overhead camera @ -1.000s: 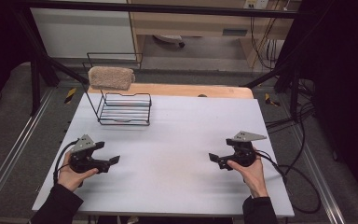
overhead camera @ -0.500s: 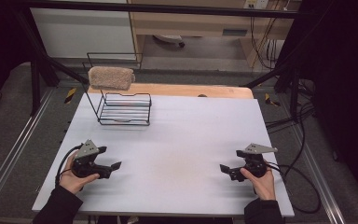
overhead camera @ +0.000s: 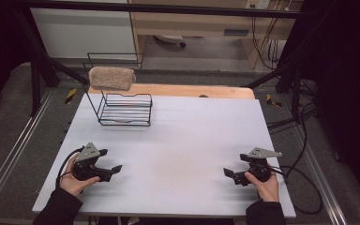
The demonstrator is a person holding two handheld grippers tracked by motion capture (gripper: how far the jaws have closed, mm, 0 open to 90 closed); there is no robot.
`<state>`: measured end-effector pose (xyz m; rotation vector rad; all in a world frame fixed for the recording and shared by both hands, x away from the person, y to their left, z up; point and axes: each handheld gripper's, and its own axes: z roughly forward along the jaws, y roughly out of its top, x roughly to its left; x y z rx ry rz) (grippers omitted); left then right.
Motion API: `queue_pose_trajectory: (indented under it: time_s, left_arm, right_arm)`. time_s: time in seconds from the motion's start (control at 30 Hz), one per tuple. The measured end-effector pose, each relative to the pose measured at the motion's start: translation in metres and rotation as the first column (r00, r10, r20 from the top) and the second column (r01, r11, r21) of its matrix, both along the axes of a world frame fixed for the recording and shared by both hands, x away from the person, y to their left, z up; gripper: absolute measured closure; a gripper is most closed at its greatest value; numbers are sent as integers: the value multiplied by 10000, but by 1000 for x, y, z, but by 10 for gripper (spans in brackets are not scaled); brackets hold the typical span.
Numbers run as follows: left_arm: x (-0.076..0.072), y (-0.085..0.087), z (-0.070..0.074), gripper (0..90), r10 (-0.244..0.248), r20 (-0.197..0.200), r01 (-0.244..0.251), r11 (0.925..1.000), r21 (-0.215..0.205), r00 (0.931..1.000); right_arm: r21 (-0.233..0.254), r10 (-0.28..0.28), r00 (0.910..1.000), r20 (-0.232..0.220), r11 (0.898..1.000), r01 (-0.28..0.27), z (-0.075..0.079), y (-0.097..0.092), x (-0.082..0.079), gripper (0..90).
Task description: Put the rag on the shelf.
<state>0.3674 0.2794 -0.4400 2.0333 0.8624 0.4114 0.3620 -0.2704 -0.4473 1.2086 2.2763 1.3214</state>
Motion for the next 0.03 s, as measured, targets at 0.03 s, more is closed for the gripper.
queue_pose_trajectory:
  time_s: [0.03]
  left_arm:
    - [0, 0, 0, 104, -4, -1, 4, 10000, -4, 10000]
  right_arm:
    - [6, 5, 10000, -13, 10000, -5, 0, 0, 0, 5]
